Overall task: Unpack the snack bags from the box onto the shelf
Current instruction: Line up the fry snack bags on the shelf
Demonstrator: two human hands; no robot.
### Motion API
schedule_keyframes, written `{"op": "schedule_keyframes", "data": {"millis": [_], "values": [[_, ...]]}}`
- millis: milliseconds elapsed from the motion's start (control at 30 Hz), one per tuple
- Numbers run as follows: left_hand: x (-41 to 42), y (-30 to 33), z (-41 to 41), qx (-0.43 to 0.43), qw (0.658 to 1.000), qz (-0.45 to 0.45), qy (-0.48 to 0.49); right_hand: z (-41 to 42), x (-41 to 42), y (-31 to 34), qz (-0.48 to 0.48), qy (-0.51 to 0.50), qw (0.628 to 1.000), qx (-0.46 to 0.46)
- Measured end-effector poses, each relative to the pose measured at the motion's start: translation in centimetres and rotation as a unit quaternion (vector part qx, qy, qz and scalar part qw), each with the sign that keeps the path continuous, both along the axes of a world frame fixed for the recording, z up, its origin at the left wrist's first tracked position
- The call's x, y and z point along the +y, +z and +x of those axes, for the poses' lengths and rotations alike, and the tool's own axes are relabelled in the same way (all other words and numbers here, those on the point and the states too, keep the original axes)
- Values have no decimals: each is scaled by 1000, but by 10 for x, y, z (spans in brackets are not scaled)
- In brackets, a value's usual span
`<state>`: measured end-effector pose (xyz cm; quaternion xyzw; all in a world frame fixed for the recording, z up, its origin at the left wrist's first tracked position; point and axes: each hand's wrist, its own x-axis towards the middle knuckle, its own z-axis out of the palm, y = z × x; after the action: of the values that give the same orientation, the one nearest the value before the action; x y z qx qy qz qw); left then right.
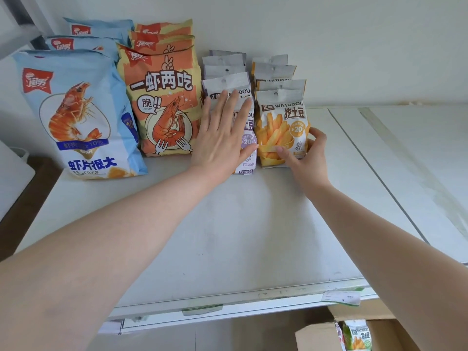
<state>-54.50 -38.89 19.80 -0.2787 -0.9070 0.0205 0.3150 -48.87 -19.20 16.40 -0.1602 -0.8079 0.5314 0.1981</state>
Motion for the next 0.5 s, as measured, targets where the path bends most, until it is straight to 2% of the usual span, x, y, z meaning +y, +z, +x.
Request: {"op": "schedule_keyframes", "data": {"millis": [200, 300, 400, 500], "values": [[6, 24, 35, -49, 998, 25, -40, 34, -5, 29, 61, -77, 995, -31], [5, 33, 71, -110, 987, 99, -63, 70, -16, 46, 96, -105, 989, -43], [0, 34, 124, -207, 960, 184, -35, 118, -29, 55, 145, -68, 985, -64], [-7, 32, 180, -306, 913, 269, 9, 165, -43, 63, 174, -37, 980, -93]]}}
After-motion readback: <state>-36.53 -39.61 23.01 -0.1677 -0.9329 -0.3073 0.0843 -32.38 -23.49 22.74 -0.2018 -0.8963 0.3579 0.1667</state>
